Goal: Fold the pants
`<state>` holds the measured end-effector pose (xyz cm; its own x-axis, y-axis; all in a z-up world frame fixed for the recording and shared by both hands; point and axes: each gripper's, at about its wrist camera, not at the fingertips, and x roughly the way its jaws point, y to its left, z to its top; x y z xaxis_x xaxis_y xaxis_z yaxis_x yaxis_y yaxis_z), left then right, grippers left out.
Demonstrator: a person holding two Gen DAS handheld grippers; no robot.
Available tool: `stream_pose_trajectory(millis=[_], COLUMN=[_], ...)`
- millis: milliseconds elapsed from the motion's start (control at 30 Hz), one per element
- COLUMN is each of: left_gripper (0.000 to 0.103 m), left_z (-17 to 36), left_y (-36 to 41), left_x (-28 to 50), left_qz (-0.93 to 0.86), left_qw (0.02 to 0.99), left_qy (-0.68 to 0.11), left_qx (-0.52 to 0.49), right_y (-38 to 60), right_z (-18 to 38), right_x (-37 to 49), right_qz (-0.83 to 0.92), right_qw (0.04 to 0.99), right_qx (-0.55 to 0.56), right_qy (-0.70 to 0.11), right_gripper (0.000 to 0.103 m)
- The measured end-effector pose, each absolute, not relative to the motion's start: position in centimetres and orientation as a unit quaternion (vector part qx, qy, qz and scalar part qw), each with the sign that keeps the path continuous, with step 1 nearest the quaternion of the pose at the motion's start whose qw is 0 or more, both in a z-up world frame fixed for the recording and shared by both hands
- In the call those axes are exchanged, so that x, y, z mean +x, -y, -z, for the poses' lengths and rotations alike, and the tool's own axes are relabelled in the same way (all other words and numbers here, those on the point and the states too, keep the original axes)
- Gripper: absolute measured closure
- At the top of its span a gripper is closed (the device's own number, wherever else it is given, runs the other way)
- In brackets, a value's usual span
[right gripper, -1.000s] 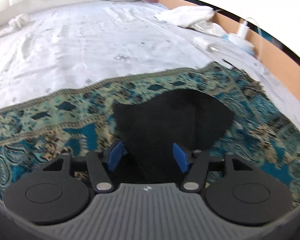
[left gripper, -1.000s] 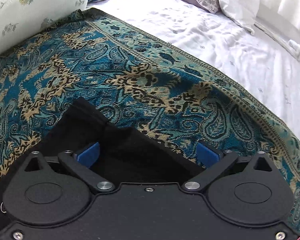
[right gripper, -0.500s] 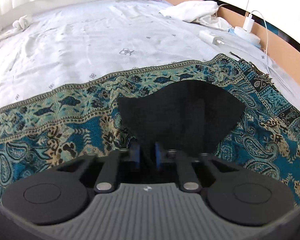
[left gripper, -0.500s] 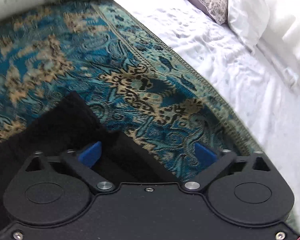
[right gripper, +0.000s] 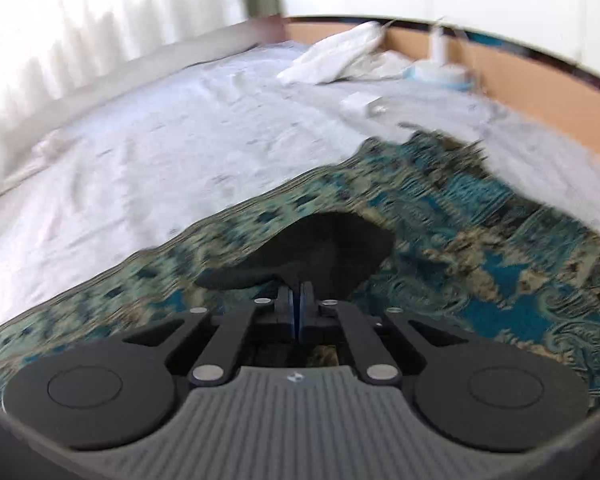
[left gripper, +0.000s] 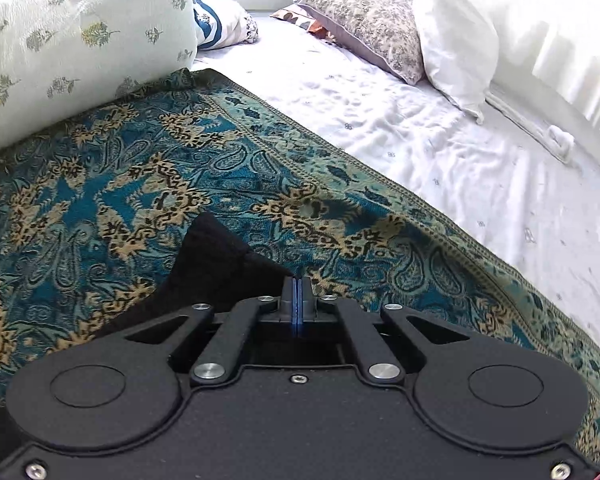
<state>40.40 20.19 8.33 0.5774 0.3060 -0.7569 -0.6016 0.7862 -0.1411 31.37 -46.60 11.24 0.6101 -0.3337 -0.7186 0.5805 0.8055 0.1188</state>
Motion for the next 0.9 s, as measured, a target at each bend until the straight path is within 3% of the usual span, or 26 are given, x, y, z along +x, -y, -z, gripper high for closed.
stream_pose_trajectory(millis=[133,167,300,400,600,900], left_gripper=[0.103,0.103,0.103,0.103,0.103,0.103], left_z=[-8.2,-8.1,-7.4,-6.9,-5.4,-4.5], left_y=[-20.2,-20.3,-20.8,-20.9,-20.8,-20.2], left_x=[39.9,39.7,39.4,39.6,40.1,40.4], left_qz=[-0.258,-0.259,-0.257,-0.254,-0.252,-0.257], left_qw=[0.859,0.858,0.854,0.855,0.855,0.856], left_qy=[-0.396,-0.398,-0.407,-0.410,-0.418,-0.420], left_qx=[-0.195,-0.195,-0.197,-0.190,-0.176,-0.155], right_y=[44.9,44.5,44.4,44.8,44.8,44.3], right_z=[-10.8,-10.7,-10.1,-9.8,-8.7,-5.7], right_x=[31.1,31.2,31.8,32.0,31.0,31.5], right_qz=[0.252,0.252,0.264,0.272,0.238,0.200], right_qw=[0.887,0.886,0.878,0.878,0.882,0.868], right_qx=[0.119,0.112,0.126,0.109,0.037,-0.009], right_qy=[-0.368,-0.371,-0.378,-0.378,-0.405,-0.454], right_gripper=[0.077,0.065,0.063,0.040,0.030,0.031])
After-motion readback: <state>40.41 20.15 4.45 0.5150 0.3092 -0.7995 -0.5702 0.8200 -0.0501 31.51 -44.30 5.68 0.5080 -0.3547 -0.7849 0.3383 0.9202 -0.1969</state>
